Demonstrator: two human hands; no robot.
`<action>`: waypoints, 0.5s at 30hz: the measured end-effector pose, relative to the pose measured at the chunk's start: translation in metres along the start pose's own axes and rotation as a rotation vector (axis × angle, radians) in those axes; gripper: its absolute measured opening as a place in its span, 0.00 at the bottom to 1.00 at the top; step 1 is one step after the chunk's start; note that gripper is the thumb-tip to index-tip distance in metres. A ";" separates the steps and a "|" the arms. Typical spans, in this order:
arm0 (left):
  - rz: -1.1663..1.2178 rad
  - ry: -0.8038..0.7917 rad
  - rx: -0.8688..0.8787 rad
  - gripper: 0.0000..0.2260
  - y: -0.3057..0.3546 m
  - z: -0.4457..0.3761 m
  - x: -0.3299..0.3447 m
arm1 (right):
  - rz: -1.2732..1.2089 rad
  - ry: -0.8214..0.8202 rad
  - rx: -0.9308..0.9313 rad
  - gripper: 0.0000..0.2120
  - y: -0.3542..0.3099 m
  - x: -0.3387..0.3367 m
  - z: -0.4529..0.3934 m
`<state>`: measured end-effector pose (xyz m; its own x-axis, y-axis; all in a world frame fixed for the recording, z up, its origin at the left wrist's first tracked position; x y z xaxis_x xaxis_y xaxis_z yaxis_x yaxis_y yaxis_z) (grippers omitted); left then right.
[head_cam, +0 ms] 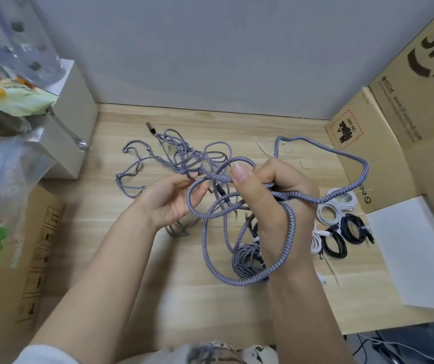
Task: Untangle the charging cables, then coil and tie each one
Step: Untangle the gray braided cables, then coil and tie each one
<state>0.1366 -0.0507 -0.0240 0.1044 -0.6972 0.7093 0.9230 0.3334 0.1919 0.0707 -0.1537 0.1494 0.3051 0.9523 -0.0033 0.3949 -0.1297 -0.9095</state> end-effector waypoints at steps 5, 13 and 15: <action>0.062 0.025 -0.078 0.10 -0.019 -0.003 -0.004 | 0.026 0.039 -0.025 0.19 -0.004 -0.004 0.004; 0.008 -0.136 -0.179 0.23 -0.031 -0.010 0.008 | -0.215 -0.070 -0.091 0.19 -0.010 0.005 0.006; 0.030 -0.029 -0.106 0.16 -0.011 -0.016 -0.012 | -0.537 -0.148 -0.085 0.18 -0.020 0.013 0.009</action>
<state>0.1312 -0.0557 -0.0453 0.1229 -0.6691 0.7329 0.9540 0.2832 0.0986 0.0592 -0.1359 0.1637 -0.0807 0.9186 0.3868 0.5317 0.3679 -0.7629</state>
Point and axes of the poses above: each hand's wrist, its own z-axis away from the middle knuckle, its own x-axis out of the palm, y = z × x, the point moved 9 cm from there along -z, towards the middle knuckle, and after that the axes turned 13 degrees about -x, right-handed, at the moved point
